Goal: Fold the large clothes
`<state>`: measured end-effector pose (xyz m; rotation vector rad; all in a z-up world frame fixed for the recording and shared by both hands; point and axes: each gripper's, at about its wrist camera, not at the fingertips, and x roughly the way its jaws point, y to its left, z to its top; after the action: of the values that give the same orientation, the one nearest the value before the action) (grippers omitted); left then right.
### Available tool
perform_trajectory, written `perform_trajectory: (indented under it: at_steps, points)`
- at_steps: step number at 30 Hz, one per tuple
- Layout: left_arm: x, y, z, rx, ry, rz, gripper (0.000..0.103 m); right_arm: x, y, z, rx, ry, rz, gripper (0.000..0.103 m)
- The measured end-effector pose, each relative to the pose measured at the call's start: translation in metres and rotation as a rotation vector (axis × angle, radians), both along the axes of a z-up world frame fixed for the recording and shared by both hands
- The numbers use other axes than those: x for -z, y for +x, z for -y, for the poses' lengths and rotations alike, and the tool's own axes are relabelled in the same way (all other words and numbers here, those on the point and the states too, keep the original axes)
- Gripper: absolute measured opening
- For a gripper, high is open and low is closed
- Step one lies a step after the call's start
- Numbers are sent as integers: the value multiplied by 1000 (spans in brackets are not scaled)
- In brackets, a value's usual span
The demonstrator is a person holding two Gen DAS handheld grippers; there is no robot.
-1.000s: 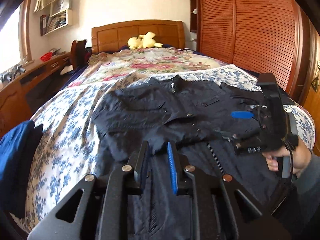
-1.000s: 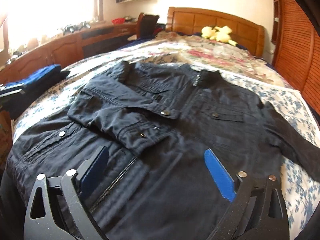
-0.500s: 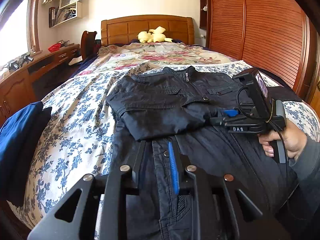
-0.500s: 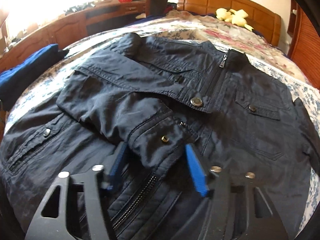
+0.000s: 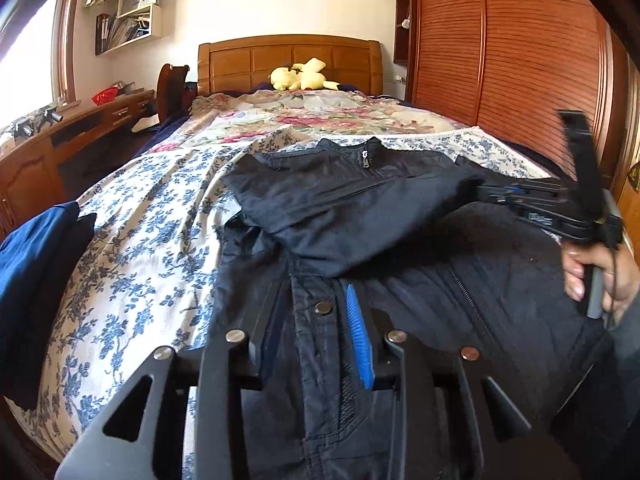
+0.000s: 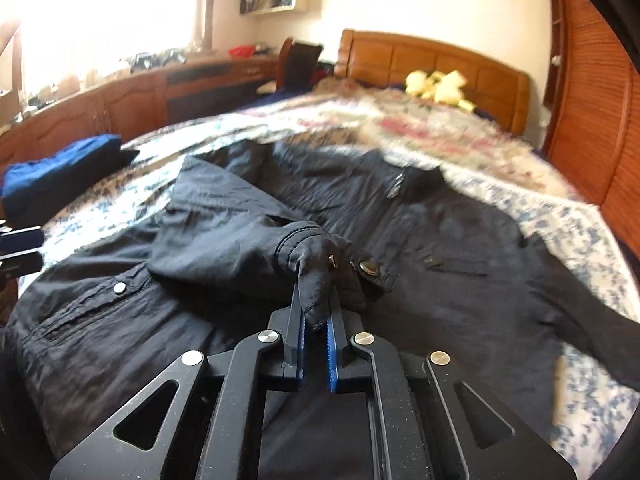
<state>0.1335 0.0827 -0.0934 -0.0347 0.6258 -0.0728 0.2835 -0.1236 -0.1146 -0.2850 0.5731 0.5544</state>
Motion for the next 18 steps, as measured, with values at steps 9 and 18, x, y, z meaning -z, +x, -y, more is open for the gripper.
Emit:
perform_trajectory:
  at_steps: [9,18]
  points:
    - [-12,12,19,43,-6,34,30,-25,-48,68,100,-47,84,5]
    - [-14,38,41,89,-10,48,30,5,-65,84,96,-78,-23,5]
